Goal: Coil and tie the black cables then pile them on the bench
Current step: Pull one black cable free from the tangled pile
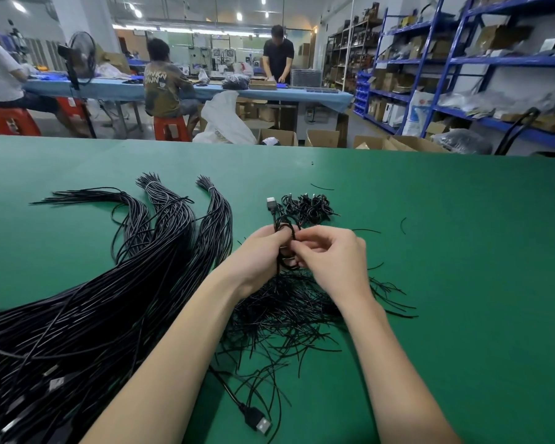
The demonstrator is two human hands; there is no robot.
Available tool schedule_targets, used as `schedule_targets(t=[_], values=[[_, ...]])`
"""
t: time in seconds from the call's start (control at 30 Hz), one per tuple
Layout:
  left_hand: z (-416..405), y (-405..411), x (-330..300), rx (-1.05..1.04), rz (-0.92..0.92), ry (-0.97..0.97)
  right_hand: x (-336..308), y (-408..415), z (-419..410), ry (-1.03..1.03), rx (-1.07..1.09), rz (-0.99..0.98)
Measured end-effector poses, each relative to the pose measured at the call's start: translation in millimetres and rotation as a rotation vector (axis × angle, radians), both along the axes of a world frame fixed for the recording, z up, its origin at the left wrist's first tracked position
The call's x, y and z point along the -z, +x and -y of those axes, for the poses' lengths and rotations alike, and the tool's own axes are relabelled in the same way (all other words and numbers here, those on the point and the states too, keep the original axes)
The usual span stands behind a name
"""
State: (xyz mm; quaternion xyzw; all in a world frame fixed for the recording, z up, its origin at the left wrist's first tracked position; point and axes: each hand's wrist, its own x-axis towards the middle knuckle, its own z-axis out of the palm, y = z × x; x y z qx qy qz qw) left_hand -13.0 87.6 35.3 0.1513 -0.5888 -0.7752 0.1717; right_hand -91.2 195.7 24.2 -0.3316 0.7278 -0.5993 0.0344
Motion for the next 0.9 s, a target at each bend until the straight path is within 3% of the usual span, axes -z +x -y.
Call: schedule_targets(t=[0.17, 0.27, 0.37, 0.53, 0.6, 0.7, 0.9], values=[[2.7, 1.0, -0.5, -0.100, 0.040, 0.000, -0.1, -4.0, -1.6, 0.042, 0.050, -0.083], [0.9, 3.1, -3.2, -0.031, 0.027, -0.019, 0.6, -4.1, -1.5, 0.108, 0.028, -0.150], [-2.8, 3.9, -5.9, 0.038, 0.005, -0.047, 2.0, 1.6, 1.6, 0.059, 0.010, -0.046], [3.8, 5.3, -3.6, -0.019, 0.021, 0.096, -3.0, -4.7, -5.8, 0.041, -0.168, 0.201], [5.0, 5.4, -0.9, -0.003, 0.041, 0.082, -5.8, -4.7, -6.7, 0.082, -0.153, 0.177], [2.7, 3.8, 3.3, 0.083, 0.085, -0.059, -8.0, -1.2, -3.0, 0.018, -0.187, 0.239], [-2.2, 9.2, 2.5, 0.225, 0.148, -0.441, -7.6, -2.9, 0.3, 0.077, 0.000, 0.165]])
